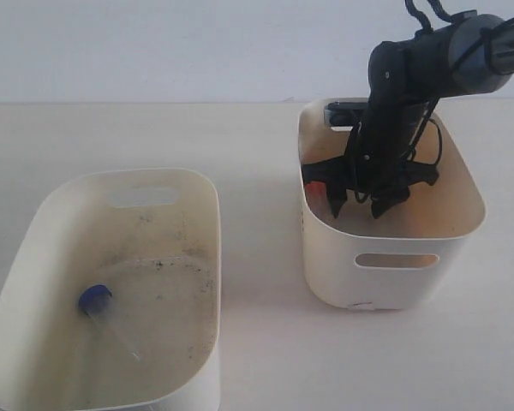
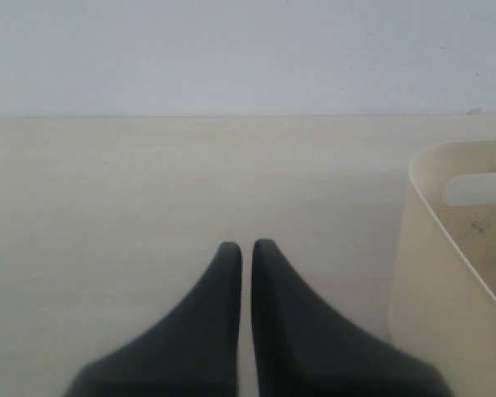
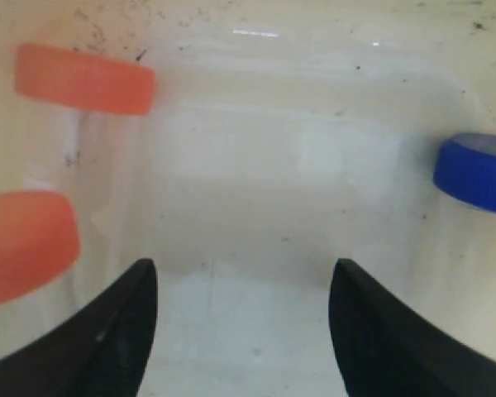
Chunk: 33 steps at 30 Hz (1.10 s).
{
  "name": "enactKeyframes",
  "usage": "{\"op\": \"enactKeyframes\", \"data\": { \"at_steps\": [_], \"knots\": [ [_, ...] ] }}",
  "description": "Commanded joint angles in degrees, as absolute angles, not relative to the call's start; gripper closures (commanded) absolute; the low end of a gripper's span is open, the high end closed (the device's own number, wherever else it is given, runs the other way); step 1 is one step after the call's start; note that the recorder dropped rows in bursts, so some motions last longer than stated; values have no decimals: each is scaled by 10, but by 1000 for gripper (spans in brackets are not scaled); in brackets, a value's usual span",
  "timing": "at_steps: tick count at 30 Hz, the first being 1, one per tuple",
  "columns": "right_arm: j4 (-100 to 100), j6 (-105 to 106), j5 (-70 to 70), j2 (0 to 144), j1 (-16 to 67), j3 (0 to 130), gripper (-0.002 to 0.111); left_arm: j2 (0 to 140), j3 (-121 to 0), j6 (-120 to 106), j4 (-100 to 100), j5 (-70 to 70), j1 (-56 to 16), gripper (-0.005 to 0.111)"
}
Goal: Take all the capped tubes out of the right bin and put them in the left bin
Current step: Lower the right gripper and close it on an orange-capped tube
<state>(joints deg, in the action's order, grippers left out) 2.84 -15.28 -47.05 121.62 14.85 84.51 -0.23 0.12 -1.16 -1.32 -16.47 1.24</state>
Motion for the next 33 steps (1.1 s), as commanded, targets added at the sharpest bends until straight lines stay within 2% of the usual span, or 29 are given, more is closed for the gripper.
{"op": "enactKeyframes", "data": {
  "at_steps": [1,15,33],
  "knots": [
    [43,-146,-473,1212,149,847,49,0,0,-9,-15,-163,14,103],
    [12,-163,-480,1159,149,847,49,0,0,-9,-15,-163,14,103],
    [85,-102,-490,1161,154,847,49,0,0,-9,-15,-163,14,103]
  ]
}}
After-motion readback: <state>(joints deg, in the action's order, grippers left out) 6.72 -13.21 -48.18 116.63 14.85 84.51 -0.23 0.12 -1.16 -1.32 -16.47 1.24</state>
